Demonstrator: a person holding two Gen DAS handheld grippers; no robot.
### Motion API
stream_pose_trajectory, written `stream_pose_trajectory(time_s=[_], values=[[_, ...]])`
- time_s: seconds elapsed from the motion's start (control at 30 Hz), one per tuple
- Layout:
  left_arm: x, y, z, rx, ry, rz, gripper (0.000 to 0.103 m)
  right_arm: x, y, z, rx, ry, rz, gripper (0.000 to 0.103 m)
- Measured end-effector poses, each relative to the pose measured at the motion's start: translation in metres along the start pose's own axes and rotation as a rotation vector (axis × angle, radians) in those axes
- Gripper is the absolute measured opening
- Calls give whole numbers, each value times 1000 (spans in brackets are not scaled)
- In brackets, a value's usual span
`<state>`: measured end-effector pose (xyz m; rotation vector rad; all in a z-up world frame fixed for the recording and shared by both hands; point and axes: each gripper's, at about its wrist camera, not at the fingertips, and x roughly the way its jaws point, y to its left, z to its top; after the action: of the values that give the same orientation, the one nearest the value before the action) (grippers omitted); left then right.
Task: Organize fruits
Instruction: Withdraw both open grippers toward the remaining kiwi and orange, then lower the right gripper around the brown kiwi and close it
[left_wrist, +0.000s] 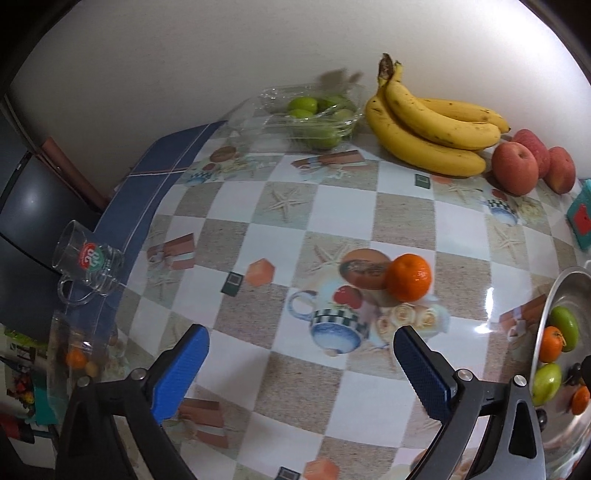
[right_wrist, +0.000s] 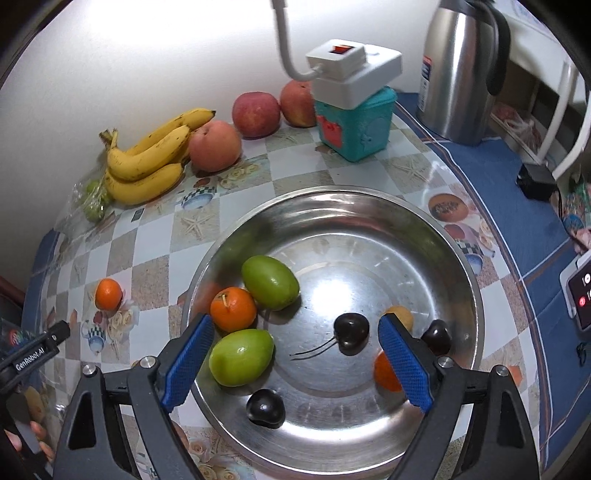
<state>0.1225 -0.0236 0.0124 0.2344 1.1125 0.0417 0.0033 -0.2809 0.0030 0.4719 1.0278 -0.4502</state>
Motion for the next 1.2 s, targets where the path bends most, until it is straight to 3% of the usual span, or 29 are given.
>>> stream_pose_trajectory(time_s=[0.27,0.63,0.8,1.2], values=[[3,15,-3,14,11,54,102,4,27,-3,-53,34,65,91],[8,36,-6,8,40,95,102,5,94,-21,-213,73,185,91],[11,46,-6,-21,53,74,102,3,118,-26,-263,70,235,91],[18,57,-8,-79,70,-8,102,16,135,-35,-292,121,279,91]])
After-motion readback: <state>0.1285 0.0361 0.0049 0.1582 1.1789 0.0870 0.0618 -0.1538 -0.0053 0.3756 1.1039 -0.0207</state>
